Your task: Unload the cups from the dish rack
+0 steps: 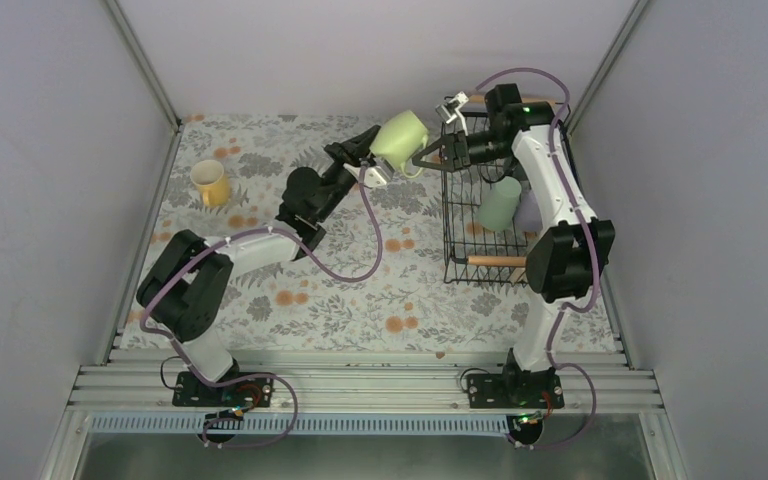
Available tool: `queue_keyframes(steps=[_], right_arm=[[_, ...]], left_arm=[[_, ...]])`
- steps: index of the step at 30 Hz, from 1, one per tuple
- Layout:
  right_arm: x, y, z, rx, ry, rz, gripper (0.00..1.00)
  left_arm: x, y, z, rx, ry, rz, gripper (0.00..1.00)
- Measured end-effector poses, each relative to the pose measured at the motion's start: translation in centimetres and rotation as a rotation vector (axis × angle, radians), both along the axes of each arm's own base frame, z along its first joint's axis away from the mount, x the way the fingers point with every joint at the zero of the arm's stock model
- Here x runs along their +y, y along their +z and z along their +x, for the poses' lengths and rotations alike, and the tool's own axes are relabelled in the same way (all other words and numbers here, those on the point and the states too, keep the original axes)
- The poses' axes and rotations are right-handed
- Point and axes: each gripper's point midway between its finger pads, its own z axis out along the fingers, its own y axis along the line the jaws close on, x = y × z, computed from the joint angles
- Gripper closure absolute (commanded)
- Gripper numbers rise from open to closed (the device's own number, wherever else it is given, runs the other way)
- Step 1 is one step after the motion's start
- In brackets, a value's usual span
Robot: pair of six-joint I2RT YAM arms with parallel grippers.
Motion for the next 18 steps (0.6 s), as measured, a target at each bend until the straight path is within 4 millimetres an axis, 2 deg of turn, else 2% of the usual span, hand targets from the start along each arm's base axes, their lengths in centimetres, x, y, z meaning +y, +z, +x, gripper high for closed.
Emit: queue_keyframes(steps=[2, 5, 10, 11, 15, 18], right_arm=[[0.0, 0.2, -0.1, -0.001, 0.002, 0.008, 0.88], [0.0, 0.4, -0.2, -0.009, 0.003, 0.008, 0.68], [0.0, -0.2, 0.2, -0.068, 0.000, -0.029, 0.10], [0.1, -0.2, 0.2, -0.085, 0.003, -0.037, 0.01], [-0.2, 0.1, 0.8, -0.181, -0.014, -0.091, 0.00], [-0.9, 0.4, 0.9, -0.255, -0.042, -0.165, 0.00]], left_arm=[[0.1, 0.9, -0.4, -0.027, 0.001, -0.023, 0.97], [0.1, 1.3, -0.6, -0.030, 0.005, -0.031, 0.98], [0.0, 1.7, -1.2, -0.021, -0.002, -0.020, 0.98], [0.0, 1.7, -1.3, -0.011, -0.002, -0.016, 0.98], [0.5, 0.8, -1.0, 0.055, 0.012, 0.038, 0.98], [1.8, 0.4, -0.5, 0.114, 0.044, 0.092, 0.98]])
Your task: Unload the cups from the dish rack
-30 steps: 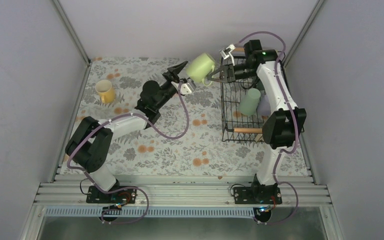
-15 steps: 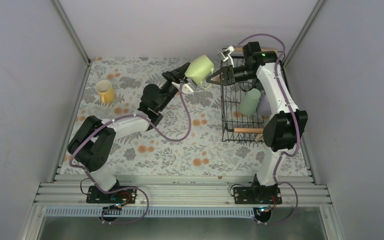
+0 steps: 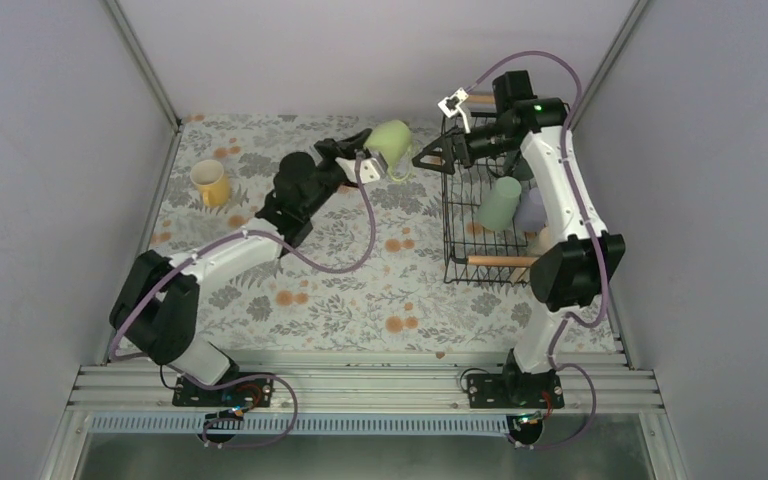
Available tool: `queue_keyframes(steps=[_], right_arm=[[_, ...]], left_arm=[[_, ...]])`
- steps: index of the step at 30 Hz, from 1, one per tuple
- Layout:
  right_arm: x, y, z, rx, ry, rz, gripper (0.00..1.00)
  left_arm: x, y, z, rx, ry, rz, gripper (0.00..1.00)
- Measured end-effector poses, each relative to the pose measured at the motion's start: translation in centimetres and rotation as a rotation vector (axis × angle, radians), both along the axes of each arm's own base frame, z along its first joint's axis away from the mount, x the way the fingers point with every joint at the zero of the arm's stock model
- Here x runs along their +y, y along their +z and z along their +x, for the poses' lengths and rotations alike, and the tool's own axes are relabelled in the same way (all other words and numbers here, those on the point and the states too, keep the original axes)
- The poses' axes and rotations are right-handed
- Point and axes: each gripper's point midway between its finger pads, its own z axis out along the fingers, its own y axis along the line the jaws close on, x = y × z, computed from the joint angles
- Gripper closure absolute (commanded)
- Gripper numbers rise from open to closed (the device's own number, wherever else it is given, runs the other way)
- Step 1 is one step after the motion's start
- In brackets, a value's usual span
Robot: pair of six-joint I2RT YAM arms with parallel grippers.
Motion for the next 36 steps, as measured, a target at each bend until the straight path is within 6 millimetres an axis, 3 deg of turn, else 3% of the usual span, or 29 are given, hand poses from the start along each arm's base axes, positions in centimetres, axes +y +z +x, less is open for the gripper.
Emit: queue_keyframes(steps=[3, 6, 10, 14, 19, 26, 30, 33, 36], right_arm=[[-1.2, 0.1, 0.5, -0.102, -0.060, -0.112, 0.00], [-3.2, -0.1, 1.3, -0.214, -0.150, -0.260, 0.00], [-6.5, -0.9, 2.6, -0.312, -0.268, -0.442, 0.00], [-8.8, -2.4, 4.0, -0.340, -0.335, -0.564, 0.00], [-10.3, -4.7, 4.5, -0.318, -0.360, -0.641, 0.00], [-11.0, -5.9, 5.0, -0.322, -0.377, -0.687, 0.00], [-11.3, -6.0, 5.3, -0.331, -0.388, -0.705, 0.00], [-11.4, -6.0, 5.3, -0.333, -0.391, -0.709, 0.00], [-11.5, -6.0, 5.4, -0.335, -0.394, -0.714, 0.00]], left_arm=[[1.9, 0.4, 1.5, 0.077, 0.048, 0.065, 0.98], [5.3, 1.2, 3.2, 0.142, 0.125, 0.121, 0.98], [11.8, 2.0, 4.9, 0.221, 0.259, 0.223, 0.98], [18.0, 0.9, 5.4, 0.333, 0.366, 0.378, 0.98], [25.4, -2.8, 3.7, 0.538, 0.445, 0.582, 0.98], [35.0, -9.5, -1.0, 0.842, 0.539, 0.779, 0.98], [37.8, -15.1, -4.1, 1.001, 0.526, 0.862, 0.98], [38.2, -18.5, -6.4, 1.096, 0.474, 0.901, 0.98], [38.0, -20.1, -7.4, 1.135, 0.440, 0.924, 0.98]])
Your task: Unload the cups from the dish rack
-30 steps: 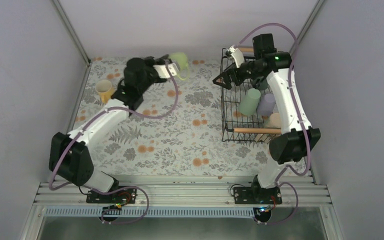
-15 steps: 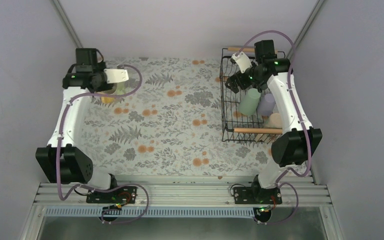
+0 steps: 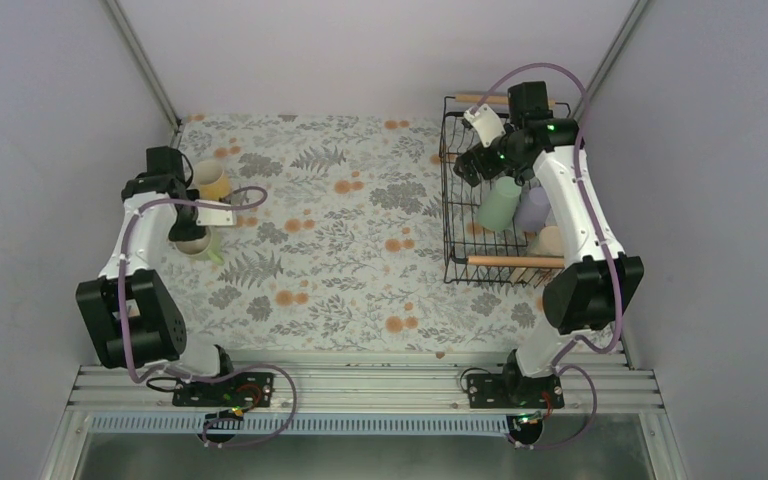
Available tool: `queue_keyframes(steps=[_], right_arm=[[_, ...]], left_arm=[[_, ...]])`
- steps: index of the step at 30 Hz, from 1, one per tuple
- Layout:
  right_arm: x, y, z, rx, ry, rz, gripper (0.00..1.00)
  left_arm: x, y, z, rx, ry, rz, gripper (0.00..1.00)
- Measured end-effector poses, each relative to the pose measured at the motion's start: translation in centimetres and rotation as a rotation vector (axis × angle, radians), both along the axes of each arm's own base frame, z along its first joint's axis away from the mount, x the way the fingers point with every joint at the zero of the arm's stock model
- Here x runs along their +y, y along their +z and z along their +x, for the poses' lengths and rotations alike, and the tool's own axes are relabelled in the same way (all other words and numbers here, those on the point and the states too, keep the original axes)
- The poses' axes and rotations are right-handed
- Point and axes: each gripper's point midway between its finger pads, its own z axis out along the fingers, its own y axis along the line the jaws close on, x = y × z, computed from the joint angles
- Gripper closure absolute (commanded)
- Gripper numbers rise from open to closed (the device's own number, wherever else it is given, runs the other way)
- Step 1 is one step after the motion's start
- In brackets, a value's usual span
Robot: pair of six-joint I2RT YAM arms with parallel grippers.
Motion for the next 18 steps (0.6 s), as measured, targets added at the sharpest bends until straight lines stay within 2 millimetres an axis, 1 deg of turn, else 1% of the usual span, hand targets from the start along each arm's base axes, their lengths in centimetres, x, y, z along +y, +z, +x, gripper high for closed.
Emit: queue_keyframes(steps=[5, 11, 14, 18], right_arm=[[-0.4, 0.0, -0.5, -0.006, -0.004, -0.019, 0.00], [-1.0, 1.2, -1.8, -0.042, -0.005, -0.036, 0.00], [-1.2, 1.9, -2.3, -0.060, -0.005, -0.040, 0.00], [-1.3, 2.5, -2.6, -0.078, -0.001, -0.043, 0.00]], left_arm=[[0.6, -1.9, 0.0, 0.054, -0.007, 0.021, 0.98], [1.3, -4.7, -0.6, 0.135, 0.010, 0.046, 0.98], [1.3, -5.4, -0.8, 0.150, 0.010, 0.045, 0.98], [1.3, -5.5, -0.8, 0.150, 0.009, 0.046, 0.98]])
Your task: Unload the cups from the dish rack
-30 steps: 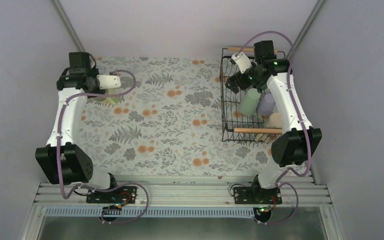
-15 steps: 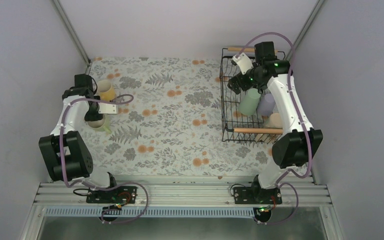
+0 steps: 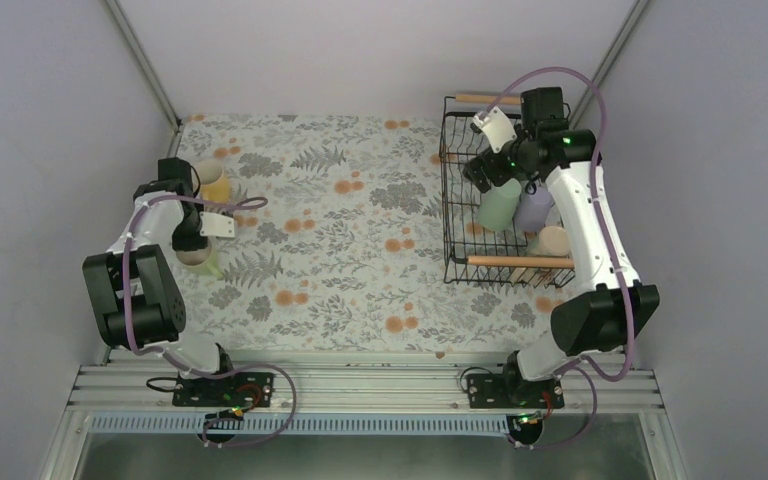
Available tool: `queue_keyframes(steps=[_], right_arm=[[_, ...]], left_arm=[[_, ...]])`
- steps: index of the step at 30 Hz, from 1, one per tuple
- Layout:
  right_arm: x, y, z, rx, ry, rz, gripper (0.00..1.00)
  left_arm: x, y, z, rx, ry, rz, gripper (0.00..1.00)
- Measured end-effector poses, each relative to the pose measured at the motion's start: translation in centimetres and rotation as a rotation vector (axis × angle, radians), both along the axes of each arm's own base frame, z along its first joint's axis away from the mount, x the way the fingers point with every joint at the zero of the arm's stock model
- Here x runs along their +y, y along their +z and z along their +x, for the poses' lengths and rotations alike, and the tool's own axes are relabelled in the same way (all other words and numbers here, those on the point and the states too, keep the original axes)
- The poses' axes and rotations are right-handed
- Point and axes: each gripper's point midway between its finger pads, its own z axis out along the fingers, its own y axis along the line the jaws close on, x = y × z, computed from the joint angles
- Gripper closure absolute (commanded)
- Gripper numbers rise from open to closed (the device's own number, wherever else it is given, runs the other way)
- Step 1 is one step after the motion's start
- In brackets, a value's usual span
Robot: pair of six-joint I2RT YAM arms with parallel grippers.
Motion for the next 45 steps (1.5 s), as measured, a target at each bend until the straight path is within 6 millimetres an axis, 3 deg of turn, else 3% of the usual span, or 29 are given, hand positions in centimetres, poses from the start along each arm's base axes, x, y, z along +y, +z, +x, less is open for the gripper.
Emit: queue_keyframes(steps=[3, 8, 15, 18, 21, 22, 23, 25, 28, 31, 33, 39, 45], right_arm=[[0.0, 0.0, -0.1, 0.000, 0.001, -0.002, 0.00], [-0.5, -0.1, 0.0, 0.000, -0.013, -0.017, 0.00], [-3.1, -0.4, 0.3, 0.001, -0.095, -0.068, 0.00], [-4.6, -0.5, 0.5, 0.004, -0.135, -0.085, 0.00], [-6.1, -1.1, 0.4, 0.019, -0.150, -0.113, 0.00], [-6.5, -1.6, 0.2, 0.034, -0.146, -0.125, 0.00], [-6.9, -2.4, -0.1, 0.055, -0.145, -0.136, 0.00], [-7.3, -4.1, -0.8, 0.107, -0.137, -0.154, 0.00], [-7.7, -6.5, -1.7, 0.177, -0.132, -0.177, 0.00], [-8.0, -8.3, -1.6, 0.223, -0.134, -0.188, 0.00], [-8.2, -9.4, -1.0, 0.247, -0.141, -0.190, 0.00], [-9.2, -13.3, 1.0, 0.326, -0.179, -0.189, 0.00], [-10.4, -13.4, 3.7, 0.304, -0.228, -0.155, 0.00]], left_arm=[[0.1, -0.1, 0.0, 0.003, 0.004, 0.004, 0.92], [0.7, -0.6, 0.4, 0.013, 0.030, 0.026, 0.50], [0.9, 0.2, 0.7, 0.004, 0.032, 0.036, 0.33], [1.0, 2.5, 1.8, -0.042, 0.033, 0.037, 0.20], [0.6, 6.8, 3.1, -0.135, 0.021, 0.016, 0.11], [0.1, 9.8, 3.8, -0.201, 0.010, -0.001, 0.09], [-0.1, 10.5, 4.0, -0.219, 0.003, -0.004, 0.09], [-1.6, 14.3, 4.5, -0.301, -0.028, -0.038, 0.09], [-5.8, 19.3, 4.8, -0.429, -0.111, -0.121, 0.05], [-10.6, 21.9, 4.2, -0.506, -0.188, -0.243, 0.03], [-13.1, 22.8, 4.1, -0.543, -0.218, -0.330, 0.02], [-17.5, 23.1, 4.6, -0.643, -0.210, -0.569, 0.00], [-20.6, 23.5, 4.2, -0.775, -0.204, -0.776, 0.00]])
